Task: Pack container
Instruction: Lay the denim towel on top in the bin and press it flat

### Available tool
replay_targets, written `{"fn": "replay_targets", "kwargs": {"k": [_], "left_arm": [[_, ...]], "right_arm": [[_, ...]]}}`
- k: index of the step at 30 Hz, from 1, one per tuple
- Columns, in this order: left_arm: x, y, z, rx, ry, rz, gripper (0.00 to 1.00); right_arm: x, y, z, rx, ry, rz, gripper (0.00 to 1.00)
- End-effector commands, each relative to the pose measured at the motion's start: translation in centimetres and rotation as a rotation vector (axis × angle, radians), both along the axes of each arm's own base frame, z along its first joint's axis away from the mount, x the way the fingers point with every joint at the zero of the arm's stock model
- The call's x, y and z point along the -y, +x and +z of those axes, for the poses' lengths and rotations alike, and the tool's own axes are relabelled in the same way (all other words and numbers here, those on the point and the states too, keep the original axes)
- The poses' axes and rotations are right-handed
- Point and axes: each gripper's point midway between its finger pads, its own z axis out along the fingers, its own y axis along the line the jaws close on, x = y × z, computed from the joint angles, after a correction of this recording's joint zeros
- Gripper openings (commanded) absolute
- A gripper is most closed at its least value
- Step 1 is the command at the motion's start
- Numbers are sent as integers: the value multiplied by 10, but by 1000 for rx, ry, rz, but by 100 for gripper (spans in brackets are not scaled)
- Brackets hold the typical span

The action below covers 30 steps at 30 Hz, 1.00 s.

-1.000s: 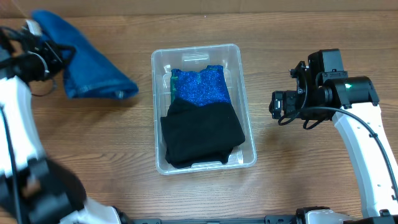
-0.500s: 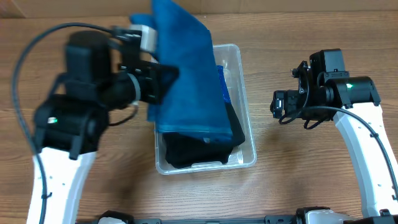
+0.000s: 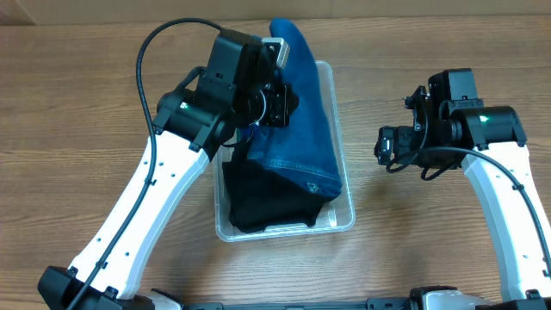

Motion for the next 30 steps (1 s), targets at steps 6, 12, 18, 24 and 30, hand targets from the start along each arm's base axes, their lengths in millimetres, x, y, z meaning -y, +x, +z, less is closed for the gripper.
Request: {"fn": "replay_targets", "kwargs": {"k": [6, 12, 18, 24, 30], "left_arm": [[-2, -9, 27, 28, -38, 0, 4], [1, -9, 27, 28, -44, -3, 4], [6, -9, 27, 26, -55, -3, 4], [15, -2, 11, -25, -58, 4, 4], [10, 3, -13, -82, -5, 38, 72]], "right_arm": [[0, 4, 7, 26, 8, -6, 100], [0, 4, 7, 26, 8, -7, 100], [0, 4, 7, 25, 8, -6, 100], [0, 4, 7, 25, 8, -6, 100], [0, 3, 7, 23, 7, -6, 100]]}}
